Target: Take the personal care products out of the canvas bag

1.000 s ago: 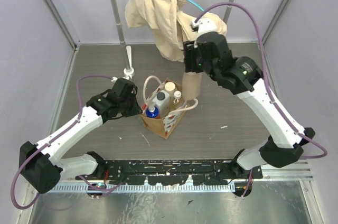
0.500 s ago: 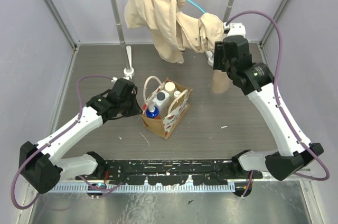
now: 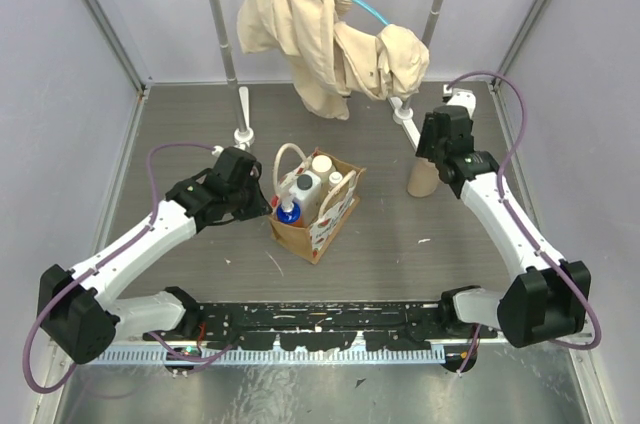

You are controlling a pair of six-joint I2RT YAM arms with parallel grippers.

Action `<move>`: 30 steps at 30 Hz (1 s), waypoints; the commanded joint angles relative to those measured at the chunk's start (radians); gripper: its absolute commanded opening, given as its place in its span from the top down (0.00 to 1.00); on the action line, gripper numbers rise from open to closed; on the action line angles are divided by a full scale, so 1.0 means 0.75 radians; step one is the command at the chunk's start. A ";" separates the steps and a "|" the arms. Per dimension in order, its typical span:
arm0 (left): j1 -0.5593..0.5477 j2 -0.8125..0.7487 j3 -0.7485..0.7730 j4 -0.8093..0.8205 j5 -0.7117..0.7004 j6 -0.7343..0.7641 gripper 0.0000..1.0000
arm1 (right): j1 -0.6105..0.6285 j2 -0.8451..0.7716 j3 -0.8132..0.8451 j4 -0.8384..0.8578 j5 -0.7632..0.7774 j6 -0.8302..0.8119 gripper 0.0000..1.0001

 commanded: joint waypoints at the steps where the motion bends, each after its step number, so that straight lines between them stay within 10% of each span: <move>1: -0.012 0.059 -0.030 -0.070 0.031 -0.001 0.95 | -0.056 -0.121 -0.043 0.438 0.002 0.051 0.82; 5: -0.012 0.085 -0.039 -0.064 0.048 -0.001 0.96 | -0.071 -0.084 -0.070 0.451 -0.013 0.074 0.70; 11: -0.012 0.075 -0.044 -0.069 0.037 0.002 0.96 | -0.071 -0.144 -0.077 0.375 -0.027 0.087 0.24; 19: -0.012 0.081 -0.029 -0.085 0.030 0.008 0.96 | -0.019 -0.368 0.150 0.163 -0.313 0.115 0.23; 30: -0.012 0.015 -0.111 -0.089 0.012 -0.021 0.96 | 0.585 0.165 0.584 -0.112 -0.594 -0.012 0.31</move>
